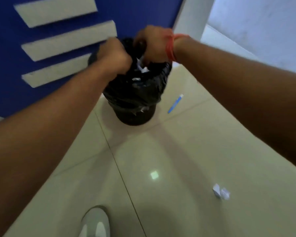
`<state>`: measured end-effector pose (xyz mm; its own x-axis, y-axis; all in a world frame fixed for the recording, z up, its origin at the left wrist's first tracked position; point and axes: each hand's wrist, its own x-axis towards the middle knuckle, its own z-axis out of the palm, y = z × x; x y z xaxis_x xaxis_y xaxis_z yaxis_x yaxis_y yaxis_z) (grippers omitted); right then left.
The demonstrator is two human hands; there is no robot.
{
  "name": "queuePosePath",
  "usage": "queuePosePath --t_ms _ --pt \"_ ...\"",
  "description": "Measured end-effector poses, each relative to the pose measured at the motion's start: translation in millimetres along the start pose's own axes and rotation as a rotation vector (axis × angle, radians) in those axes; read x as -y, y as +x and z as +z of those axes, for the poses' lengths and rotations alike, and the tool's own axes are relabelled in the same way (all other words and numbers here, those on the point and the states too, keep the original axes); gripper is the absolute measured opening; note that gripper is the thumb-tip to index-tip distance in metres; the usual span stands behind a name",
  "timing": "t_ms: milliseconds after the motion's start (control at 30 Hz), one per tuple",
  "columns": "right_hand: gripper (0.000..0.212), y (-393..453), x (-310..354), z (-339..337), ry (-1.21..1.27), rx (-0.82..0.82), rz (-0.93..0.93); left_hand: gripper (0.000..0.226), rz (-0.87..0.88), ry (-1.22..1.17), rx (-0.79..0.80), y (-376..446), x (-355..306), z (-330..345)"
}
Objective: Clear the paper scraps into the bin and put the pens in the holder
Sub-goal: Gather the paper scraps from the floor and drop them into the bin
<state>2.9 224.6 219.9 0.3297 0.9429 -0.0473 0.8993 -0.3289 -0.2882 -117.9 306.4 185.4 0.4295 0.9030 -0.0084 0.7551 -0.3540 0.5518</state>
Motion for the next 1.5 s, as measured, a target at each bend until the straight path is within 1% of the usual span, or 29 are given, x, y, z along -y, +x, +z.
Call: queuePosePath --t_ms 67,133,200,233,267,300,333,400,433,467,500,533,600,733,767,833,933,1000,1033,1067,1100,1133,1167,1233,1267,1333,1400,1467,1500 --pt "0.051 -23 -11 -6 0.222 -0.076 0.003 0.042 0.114 0.012 -0.077 -14 -13 4" --pt "0.045 -59 -31 -6 0.571 -0.185 0.043 0.041 0.278 -0.025 -0.170 -36 -32 12" --pt "0.035 -105 -65 2 0.874 -0.312 0.159 0.042 0.462 -0.143 -0.232 -72 -52 30" --pt "0.032 -137 -86 11 0.964 -0.334 0.246 0.039 0.568 -0.203 -0.192 -97 -62 47" --pt "0.029 -168 -106 25 0.989 -0.328 0.326 0.036 0.665 -0.233 -0.075 -124 -65 68" --pt "0.026 -207 -128 43 0.962 -0.313 0.416 0.035 0.754 -0.233 0.125 -156 -68 96" --pt "0.025 -243 -143 64 0.910 -0.267 0.497 0.040 0.803 -0.160 0.360 -186 -64 122" --pt "0.027 -312 -161 113 0.776 -0.111 0.653 0.063 0.815 0.157 0.803 -245 -49 172" --pt "0.029 -339 -162 137 0.690 -0.040 0.714 0.074 0.799 0.311 0.943 -267 -40 193" --pt "0.030 -366 -164 157 0.611 -0.016 0.778 0.081 0.792 0.406 1.026 -287 -36 212" --pt "0.031 -387 -163 174 0.559 -0.027 0.841 0.084 0.795 0.445 1.058 -302 -33 227" --pt "0.033 -402 -163 186 0.533 -0.056 0.903 0.084 0.810 0.461 1.058 -313 -29 238" --pt "0.035 -426 -169 198 0.521 -0.135 1.027 0.074 0.911 0.493 1.001 -328 -24 256" --pt "0.031 -468 -197 200 0.496 -0.274 1.198 0.036 1.207 0.449 0.797 -337 -12 276" --pt "0.031 -477 -207 197 0.464 -0.309 1.220 0.033 1.271 0.488 0.764 -336 -10 276" --pt "0.034 -494 -234 188 0.335 -0.347 1.281 0.040 1.357 0.501 0.717 -333 -12 278" --pt "0.033 -517 -272 185 0.179 -0.272 1.401 0.040 1.318 0.447 0.796 -330 -10 280" --pt "0.025 -522 -287 192 0.138 -0.195 1.419 0.031 1.187 0.402 0.857 -322 -12 286" --pt "0.021 -522 -291 196 0.118 -0.173 1.416 0.020 1.100 0.357 0.841 -318 -16 288" --pt "0.017 -517 -297 198 0.103 -0.165 1.406 0.008 1.026 0.281 0.786 -309 -23 294" --pt "0.016 -514 -300 199 0.101 -0.159 1.387 0.006 0.935 0.211 0.781 -301 -32 296" --pt "0.017 -507 -305 201 0.117 -0.175 1.345 0.014 0.856 0.114 0.776 -290 -44 299" --pt "0.018 -500 -309 202 0.149 -0.211 1.302 0.016 0.776 -0.001 0.767 -279 -58 300" --pt "0.017 -479 -318 199 0.246 -0.344 1.246 0.012 0.666 -0.197 0.730 -256 -90 305" --pt "0.016 -466 -325 195 0.288 -0.416 1.231 0.013 0.644 -0.244 0.714 -246 -106 311" --pt "0.014 -430 -347 184 0.315 -0.512 1.209 0.014 0.623 -0.290 0.684 -225 -140 327" --pt "0.015 -393 -374 171 0.275 -0.568 1.160 0.015 0.585 -0.328 0.637 -208 -173 347" --pt "0.020 -364 -396 163 0.253 -0.588 1.102 0.018 0.558 -0.334 0.598 -194 -202 367" --pt "0.021 -356 -404 165 0.250 -0.564 1.072 0.019 0.561 -0.319 0.582 -189 -213 377"
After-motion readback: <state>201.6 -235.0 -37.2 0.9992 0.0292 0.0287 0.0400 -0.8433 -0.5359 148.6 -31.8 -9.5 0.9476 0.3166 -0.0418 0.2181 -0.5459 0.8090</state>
